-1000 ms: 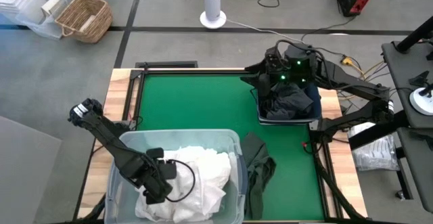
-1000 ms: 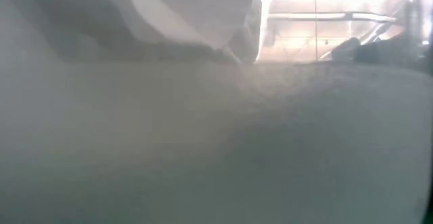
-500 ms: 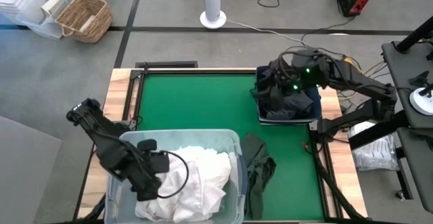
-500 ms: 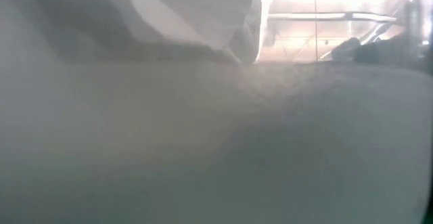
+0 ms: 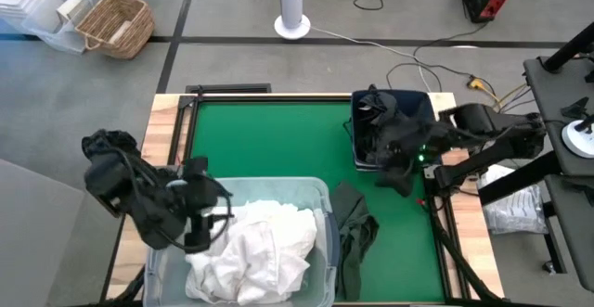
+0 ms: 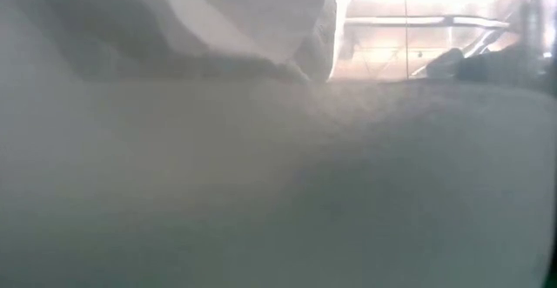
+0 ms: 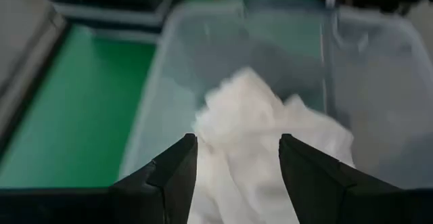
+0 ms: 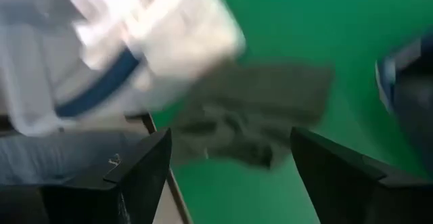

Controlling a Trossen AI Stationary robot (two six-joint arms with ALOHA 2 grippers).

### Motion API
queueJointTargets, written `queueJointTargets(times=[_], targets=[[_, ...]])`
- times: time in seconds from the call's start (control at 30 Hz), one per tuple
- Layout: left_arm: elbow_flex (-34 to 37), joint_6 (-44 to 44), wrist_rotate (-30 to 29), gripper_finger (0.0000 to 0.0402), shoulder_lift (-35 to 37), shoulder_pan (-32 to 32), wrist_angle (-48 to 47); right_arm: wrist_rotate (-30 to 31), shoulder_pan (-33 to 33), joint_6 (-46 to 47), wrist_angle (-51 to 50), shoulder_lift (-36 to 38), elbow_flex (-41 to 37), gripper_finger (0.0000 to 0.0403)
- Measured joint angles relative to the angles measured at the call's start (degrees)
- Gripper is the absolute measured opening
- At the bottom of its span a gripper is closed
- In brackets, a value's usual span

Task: Sort clothes
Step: Put the green long sleeve shirt into the blue laundry organizer

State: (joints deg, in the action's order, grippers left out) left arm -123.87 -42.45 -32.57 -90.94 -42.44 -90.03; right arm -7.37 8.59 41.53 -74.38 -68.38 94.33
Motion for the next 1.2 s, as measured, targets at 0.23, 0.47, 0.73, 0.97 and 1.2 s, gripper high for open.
queueJointTargets(times=[0.23, 0.47, 0.73, 0.97, 1.2], targets=[[-7.78, 6.63, -10.85, 0.0186, 0.0, 0.0, 0.0, 1.56, 6.63, 10.27, -5.4, 0.0, -4.79, 0.0307], [-10.7, 10.57, -16.65, 0.0186, 0.02, 0.0, 0.0, 3.9, 10.39, 13.89, -1.28, 0.02, -12.37, 0.0316], [-10.68, 11.7, -19.35, 0.0186, 0.02, 0.07, -0.01, 3.9, 12.58, 22.58, 11.73, 0.0, -23.47, 0.0324], [-10.63, 11.95, -23.48, 0.0186, 0.04, 0.07, 0.01, 2.74, 12.94, 34.05, 21.33, 0.0, -34.66, 0.0329], [-10.61, 11.95, -23.89, 0.0186, 0.04, 0.07, 0.01, 6.6, 12.93, 39.97, 30.95, 0.0, -44.94, 0.0325]])
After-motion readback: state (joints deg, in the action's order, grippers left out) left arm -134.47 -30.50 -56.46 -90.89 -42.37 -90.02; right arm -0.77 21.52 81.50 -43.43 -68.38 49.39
